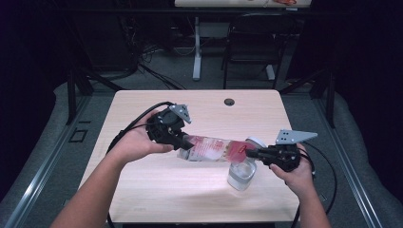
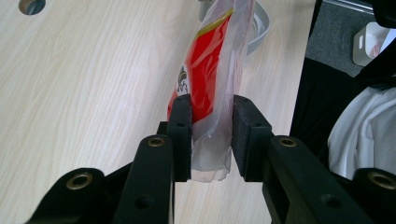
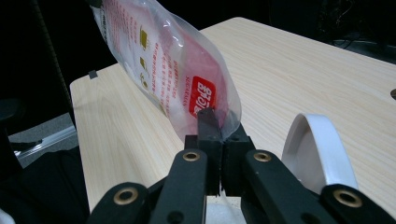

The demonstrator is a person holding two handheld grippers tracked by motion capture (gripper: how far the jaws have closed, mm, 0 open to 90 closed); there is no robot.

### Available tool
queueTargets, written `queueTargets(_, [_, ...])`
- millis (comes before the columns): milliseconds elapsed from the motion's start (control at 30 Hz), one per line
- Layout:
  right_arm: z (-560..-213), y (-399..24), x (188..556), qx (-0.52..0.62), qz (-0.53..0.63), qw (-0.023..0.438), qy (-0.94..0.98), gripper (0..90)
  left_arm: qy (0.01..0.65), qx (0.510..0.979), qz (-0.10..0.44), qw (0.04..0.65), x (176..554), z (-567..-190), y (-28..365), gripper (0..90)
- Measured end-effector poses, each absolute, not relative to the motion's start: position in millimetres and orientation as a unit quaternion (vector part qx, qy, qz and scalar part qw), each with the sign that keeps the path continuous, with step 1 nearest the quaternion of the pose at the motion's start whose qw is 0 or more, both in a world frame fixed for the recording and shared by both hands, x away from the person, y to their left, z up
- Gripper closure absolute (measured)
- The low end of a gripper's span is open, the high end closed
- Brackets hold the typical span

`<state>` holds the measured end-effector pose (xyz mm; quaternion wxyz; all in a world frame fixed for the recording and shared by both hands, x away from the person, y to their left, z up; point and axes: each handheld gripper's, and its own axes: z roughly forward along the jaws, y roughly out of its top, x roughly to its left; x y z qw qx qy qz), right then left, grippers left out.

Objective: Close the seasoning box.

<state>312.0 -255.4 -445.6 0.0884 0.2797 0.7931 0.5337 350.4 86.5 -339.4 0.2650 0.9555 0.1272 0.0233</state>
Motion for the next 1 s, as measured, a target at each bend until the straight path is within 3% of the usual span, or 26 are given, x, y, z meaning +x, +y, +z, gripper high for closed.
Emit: queueTargets(1000, [-445.8,-256.1,310.2,0.282,0.529,0.093,0.795,89.2,0.123,0.958,0.026,0.259,349.7,-335.0,82.6,71.4])
